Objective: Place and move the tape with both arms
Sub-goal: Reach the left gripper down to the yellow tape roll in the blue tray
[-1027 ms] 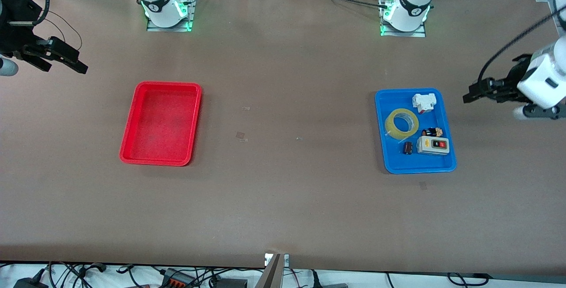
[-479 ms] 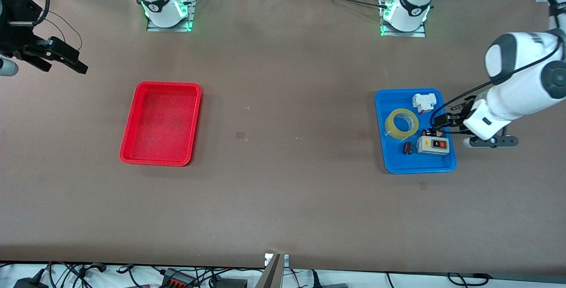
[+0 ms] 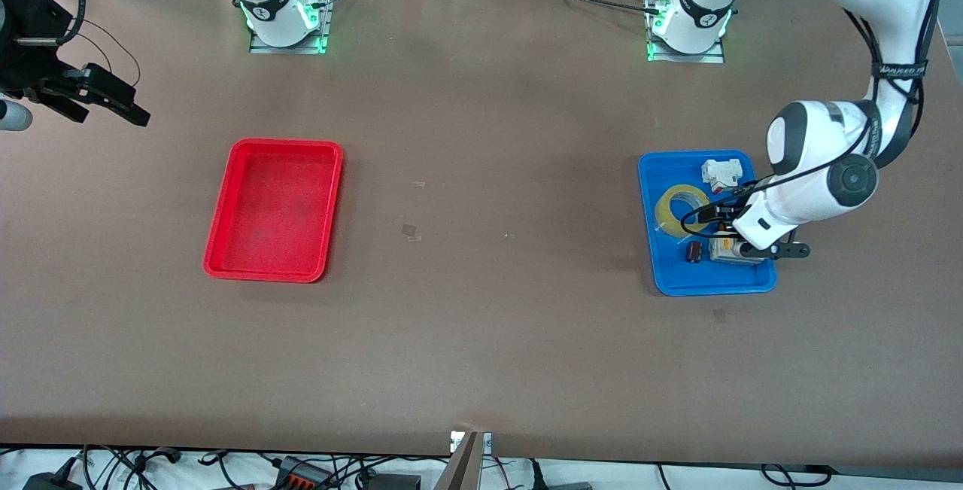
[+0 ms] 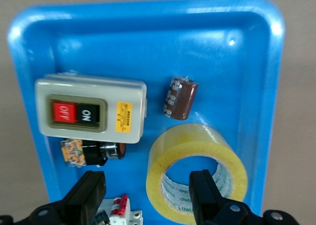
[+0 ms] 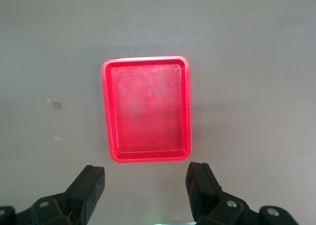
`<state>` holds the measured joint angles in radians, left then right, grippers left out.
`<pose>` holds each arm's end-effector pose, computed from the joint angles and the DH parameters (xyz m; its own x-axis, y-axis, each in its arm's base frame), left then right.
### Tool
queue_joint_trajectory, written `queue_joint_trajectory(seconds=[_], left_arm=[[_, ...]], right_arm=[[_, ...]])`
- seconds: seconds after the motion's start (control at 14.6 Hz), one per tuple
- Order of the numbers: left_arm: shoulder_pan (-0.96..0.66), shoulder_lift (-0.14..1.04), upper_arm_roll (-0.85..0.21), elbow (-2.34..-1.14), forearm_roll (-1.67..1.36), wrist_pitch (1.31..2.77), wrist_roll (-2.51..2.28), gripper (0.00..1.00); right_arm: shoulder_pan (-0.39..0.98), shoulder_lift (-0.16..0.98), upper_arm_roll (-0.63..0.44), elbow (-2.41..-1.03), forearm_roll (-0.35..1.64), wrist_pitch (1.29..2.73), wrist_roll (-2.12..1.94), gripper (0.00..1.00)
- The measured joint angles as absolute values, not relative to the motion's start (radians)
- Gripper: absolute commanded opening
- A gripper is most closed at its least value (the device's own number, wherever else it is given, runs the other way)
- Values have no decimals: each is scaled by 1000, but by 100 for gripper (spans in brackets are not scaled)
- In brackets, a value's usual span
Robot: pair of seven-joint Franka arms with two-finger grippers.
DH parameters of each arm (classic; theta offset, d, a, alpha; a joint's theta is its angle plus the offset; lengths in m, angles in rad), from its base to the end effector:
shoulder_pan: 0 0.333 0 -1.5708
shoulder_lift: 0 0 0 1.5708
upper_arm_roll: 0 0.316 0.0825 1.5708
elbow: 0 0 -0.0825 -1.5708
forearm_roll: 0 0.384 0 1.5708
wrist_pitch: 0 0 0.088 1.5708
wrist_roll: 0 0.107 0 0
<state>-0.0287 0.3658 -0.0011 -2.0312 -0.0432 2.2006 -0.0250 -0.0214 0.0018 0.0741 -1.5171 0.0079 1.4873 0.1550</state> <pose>0.5761 -0.0187 0.2500 0.9803 0.0212 -0.1962 0.0266 -0.9993 0.0248 0.5460 0.0297 0.6414 0.9943 -0.1015 -0.0324 -0.1016 -0.9948 -0.0031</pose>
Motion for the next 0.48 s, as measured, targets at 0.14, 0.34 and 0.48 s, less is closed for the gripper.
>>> queue_joint_trajectory(seconds=[0.14, 0.34, 0.48], left_arm=[[-29, 401, -5, -2032, -43, 2201, -23, 100], [-32, 418, -25, -2047, -43, 2201, -22, 100], [-34, 418, -36, -2056, -43, 2200, -21, 100]], right_arm=[[-21, 2, 74, -1517, 8, 1487, 155, 99], [-21, 2, 74, -1517, 8, 1487, 155, 98], [-21, 2, 74, -1517, 8, 1487, 155, 99]])
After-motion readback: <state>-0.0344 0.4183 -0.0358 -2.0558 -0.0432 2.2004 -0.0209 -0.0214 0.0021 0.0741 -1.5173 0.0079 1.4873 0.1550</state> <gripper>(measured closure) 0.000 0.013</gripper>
